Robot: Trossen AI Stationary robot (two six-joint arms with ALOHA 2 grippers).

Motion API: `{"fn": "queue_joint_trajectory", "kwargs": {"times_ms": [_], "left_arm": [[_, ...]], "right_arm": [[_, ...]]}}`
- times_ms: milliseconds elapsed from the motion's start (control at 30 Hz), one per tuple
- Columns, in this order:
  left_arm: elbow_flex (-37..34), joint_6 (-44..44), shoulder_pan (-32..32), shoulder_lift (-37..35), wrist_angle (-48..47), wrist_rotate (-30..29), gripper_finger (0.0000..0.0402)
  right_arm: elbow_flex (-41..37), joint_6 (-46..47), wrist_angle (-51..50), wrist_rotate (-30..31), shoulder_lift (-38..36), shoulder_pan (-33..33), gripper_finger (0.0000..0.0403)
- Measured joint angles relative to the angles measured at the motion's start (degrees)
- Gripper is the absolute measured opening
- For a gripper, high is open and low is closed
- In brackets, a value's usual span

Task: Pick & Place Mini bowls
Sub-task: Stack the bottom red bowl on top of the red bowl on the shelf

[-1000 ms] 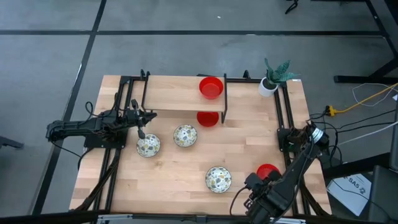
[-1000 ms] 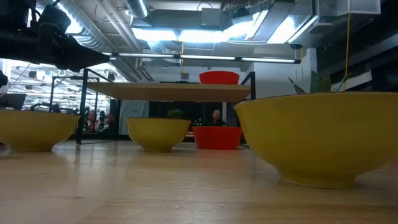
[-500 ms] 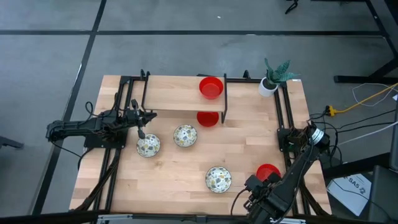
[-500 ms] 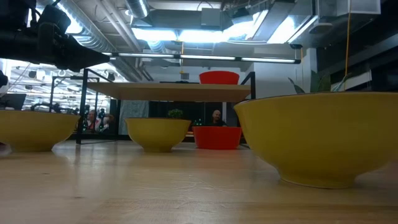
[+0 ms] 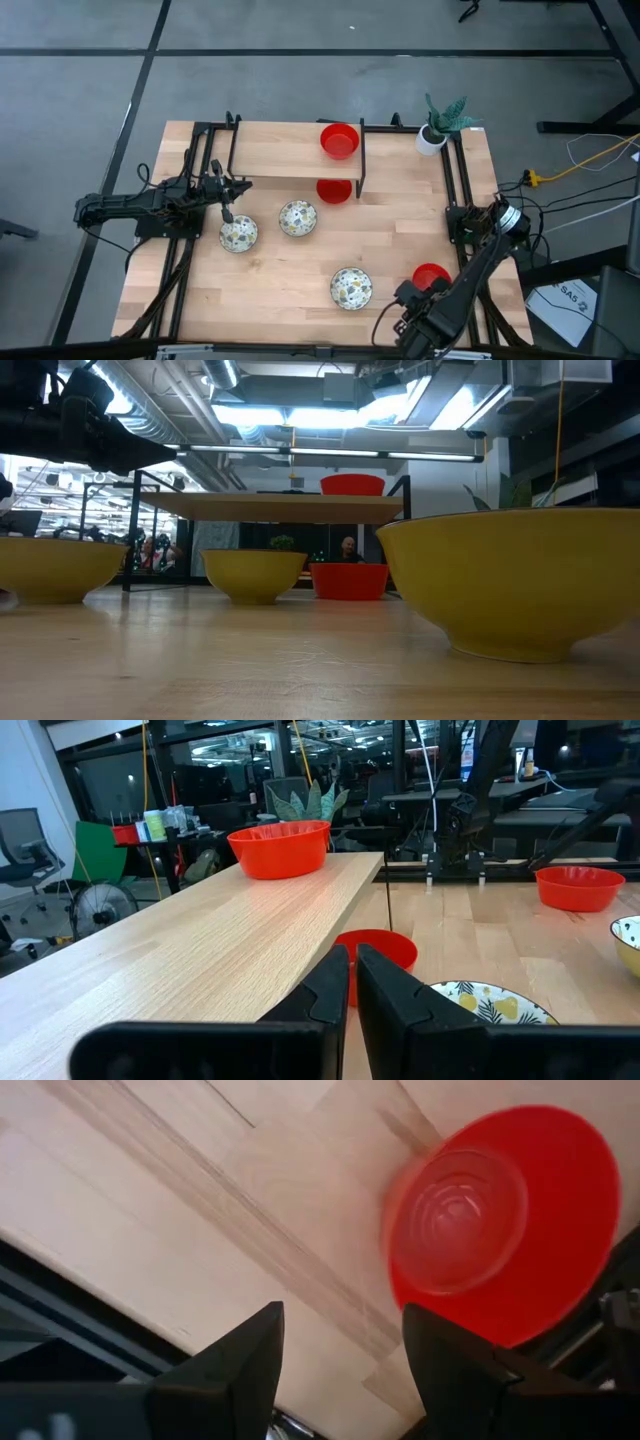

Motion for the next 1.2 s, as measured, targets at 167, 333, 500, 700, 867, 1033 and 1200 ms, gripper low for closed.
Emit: {"fn": "queue_joint_trajectory", "kwargs": {"times_ms": [167, 333, 500, 700, 867, 1033, 1200], "left_arm": [[0.0, 0.0, 0.0, 0.0, 0.0, 0.0, 0.0020], [0.0, 0.0, 0.0, 0.0, 0.0, 0.0, 0.0016], [0.0, 0.0, 0.0, 0.0, 0.0, 0.0, 0.0018], [0.0, 0.0, 0.0, 0.0, 0.0, 0.0, 0.0018], [0.0, 0.0, 0.0, 0.0, 0.0, 0.0, 0.0016], [0.0, 0.0, 0.0, 0.0, 0.0, 0.0, 0.0017], [0.0, 0.0, 0.0, 0.0, 0.0, 0.0, 0.0015]], "right_arm": [[-3.7, 0.0, 4.3, -0.1, 0.0, 0.0, 0.0204], [-6.8, 0.0, 6.7, -0.2, 0.0, -0.1, 0.0204], [-8.7, -0.5, 6.5, -3.2, 0.0, -0.4, 0.0204], [-9.2, -2.5, 7.3, -3.2, 0.0, -0.9, 0.0204], [-9.2, -3.0, 7.4, -3.0, 0.0, -1.0, 0.0196], [-9.2, -3.0, 7.4, -3.0, 0.0, -1.0, 0.0157], [-9.2, -3.1, 7.3, -3.0, 0.0, -1.2, 0.0119]]}}
